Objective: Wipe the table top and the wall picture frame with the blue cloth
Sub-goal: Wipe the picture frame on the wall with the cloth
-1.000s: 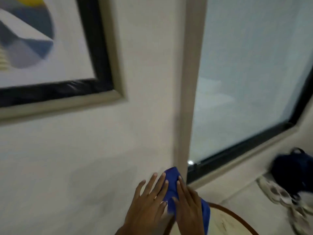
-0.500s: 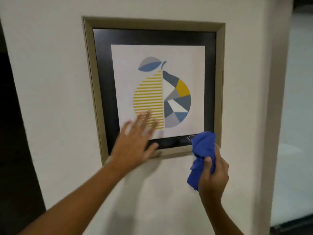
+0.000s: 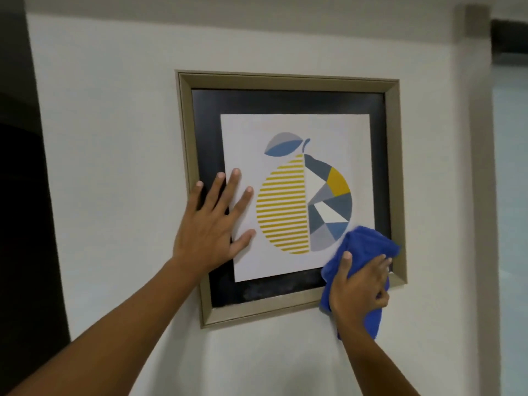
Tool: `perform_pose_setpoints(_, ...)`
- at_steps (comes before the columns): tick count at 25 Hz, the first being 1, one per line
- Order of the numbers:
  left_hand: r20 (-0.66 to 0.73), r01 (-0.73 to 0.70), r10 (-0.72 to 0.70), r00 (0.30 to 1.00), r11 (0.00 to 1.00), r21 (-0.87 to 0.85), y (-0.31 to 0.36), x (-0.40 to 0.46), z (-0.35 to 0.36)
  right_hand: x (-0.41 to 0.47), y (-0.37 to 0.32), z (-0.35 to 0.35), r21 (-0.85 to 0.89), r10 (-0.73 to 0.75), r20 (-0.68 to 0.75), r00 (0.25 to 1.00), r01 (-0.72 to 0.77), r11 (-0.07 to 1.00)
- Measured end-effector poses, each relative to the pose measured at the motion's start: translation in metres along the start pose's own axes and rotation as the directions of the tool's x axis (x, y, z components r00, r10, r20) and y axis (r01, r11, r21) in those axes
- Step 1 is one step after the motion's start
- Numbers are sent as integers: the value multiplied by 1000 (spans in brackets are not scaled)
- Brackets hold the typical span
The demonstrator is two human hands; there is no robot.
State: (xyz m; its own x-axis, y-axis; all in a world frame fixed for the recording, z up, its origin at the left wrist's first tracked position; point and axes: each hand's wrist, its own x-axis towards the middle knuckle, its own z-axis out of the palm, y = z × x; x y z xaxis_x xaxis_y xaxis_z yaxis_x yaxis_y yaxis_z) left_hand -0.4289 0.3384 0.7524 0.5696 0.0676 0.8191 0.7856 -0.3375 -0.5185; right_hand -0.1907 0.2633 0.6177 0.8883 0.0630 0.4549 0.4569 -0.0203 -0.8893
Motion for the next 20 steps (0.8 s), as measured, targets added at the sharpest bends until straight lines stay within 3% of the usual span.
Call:
perform_pose_setpoints(2,-10,-10,10,1000,1000,-5,1,1,2,-43,-15,6,-41,5,67,998,-2,999)
perform_pose_setpoints(6,-19,-11,11,1000,1000,9,2,0,2,-158,-61,18,-168,-167,392,905,249,954)
perform_pose_setpoints(9,-21,-11,11,1000,1000,-9,0,1,4,-158,-57,17,-163,-196,460,866,300,940)
perform_pose_setpoints(11,-22,-13,13,1000,1000,-17,-2,0,6,-113,-25,10,-203,-205,386,899,299,932)
perform_pose_setpoints(14,-22,-12,12,1000,1000,-8,-1,-2,5,-18,17,-7,-260,-59,146,987,96,961)
perform_pose_setpoints(16,-30,-12,11,999,1000,-25,3,-2,3,21,27,-17,-236,-42,123,992,70,969)
perform_pose_setpoints(20,-28,-23,22,999,999,-40,5,-1,6,-48,13,-7,-274,-113,147,983,150,950)
